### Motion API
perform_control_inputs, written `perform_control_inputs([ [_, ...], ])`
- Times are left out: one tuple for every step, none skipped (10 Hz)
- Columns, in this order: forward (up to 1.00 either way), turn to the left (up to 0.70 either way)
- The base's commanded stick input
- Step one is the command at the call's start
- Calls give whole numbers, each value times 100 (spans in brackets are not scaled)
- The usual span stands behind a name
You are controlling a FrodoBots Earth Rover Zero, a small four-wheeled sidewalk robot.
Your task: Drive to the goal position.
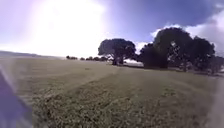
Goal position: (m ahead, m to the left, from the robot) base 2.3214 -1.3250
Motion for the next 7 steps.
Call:
perform_control_inputs([
  [70, -14],
  [70, -14],
  [70, 0],
  [70, 0],
  [70, 0],
  [70, 0],
  [70, 0],
])
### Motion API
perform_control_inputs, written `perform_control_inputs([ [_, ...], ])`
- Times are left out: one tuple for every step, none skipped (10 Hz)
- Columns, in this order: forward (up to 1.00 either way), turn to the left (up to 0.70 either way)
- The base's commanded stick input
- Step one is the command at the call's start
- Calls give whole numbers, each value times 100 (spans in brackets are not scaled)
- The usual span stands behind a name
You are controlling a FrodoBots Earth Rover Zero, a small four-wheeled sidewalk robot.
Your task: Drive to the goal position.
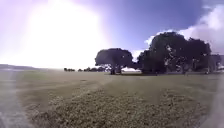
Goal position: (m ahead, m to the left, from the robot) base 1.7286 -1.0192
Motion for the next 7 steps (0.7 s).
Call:
perform_control_inputs([
  [70, 0],
  [70, -1],
  [70, -2],
  [70, -3],
  [70, -4],
  [70, -14],
  [70, -14],
])
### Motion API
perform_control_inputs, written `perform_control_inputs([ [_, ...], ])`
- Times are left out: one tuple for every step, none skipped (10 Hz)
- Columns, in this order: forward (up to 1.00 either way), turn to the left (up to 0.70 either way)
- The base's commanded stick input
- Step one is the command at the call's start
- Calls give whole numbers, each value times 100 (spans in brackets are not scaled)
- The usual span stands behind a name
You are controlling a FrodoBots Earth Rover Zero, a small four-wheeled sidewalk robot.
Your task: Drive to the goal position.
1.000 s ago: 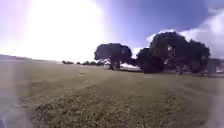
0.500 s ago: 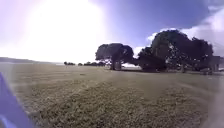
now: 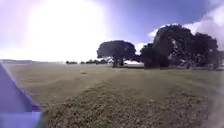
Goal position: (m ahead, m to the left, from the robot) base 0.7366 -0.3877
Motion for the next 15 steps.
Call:
perform_control_inputs([
  [70, -14],
  [70, -14],
  [70, -14],
  [70, -14],
  [70, -14],
  [70, -12],
  [70, -11],
  [70, -10],
  [70, -9],
  [70, -8],
  [70, 0],
  [70, 0],
  [70, 0],
  [70, 0],
  [70, 0],
])
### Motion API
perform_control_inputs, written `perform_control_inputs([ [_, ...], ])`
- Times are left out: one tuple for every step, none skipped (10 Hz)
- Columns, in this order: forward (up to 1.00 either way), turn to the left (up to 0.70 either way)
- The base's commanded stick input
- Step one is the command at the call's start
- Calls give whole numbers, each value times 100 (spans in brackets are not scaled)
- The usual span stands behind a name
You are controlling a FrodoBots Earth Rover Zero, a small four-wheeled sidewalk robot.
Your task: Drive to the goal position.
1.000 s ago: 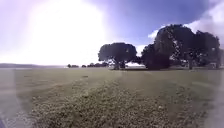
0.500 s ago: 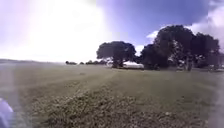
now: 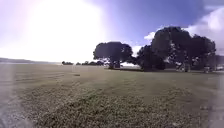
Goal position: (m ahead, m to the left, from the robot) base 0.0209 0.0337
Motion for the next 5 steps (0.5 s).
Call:
perform_control_inputs([
  [70, 0],
  [70, 1],
  [70, 1],
  [70, 1],
  [70, 1],
])
